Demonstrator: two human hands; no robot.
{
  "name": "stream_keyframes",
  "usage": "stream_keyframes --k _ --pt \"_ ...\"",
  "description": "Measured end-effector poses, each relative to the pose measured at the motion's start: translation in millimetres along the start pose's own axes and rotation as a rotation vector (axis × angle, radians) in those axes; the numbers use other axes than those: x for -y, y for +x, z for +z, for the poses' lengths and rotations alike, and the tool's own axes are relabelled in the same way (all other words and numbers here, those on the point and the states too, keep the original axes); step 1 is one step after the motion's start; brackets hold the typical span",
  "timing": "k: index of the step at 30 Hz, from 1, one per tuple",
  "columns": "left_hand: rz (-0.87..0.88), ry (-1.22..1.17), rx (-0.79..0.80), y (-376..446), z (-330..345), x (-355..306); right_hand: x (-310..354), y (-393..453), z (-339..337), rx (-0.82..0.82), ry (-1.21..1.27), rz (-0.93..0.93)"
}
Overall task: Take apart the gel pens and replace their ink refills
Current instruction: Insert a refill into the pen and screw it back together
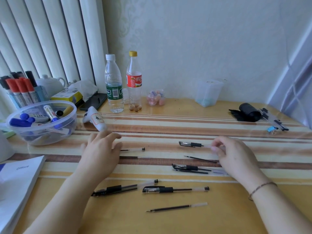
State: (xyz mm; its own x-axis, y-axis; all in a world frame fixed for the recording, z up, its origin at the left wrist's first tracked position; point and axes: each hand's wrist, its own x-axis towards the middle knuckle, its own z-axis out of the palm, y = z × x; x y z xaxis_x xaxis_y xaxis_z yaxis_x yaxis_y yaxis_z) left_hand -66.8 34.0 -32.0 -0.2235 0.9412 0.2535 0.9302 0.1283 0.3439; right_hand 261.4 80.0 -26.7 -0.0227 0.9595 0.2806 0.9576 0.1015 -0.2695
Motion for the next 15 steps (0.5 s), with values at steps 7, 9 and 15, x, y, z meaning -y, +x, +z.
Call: stream_keyframes --k 7,9,15 --pt "0.544 -0.044 -0.127 -50.1 -5.7 -72.1 60.7 -41.5 -16.3 0.009 0.181 -0.434" --pt "0.618 -0.045 -0.124 -49.3 -1.0 -72.6 68.3 -48.6 -17.6 0.006 0.244 -0.485" --pt "0.652 -0.09 0.012 -47.0 5.6 -64.6 67.3 -47.6 -8.5 0.026 0.252 -0.578"
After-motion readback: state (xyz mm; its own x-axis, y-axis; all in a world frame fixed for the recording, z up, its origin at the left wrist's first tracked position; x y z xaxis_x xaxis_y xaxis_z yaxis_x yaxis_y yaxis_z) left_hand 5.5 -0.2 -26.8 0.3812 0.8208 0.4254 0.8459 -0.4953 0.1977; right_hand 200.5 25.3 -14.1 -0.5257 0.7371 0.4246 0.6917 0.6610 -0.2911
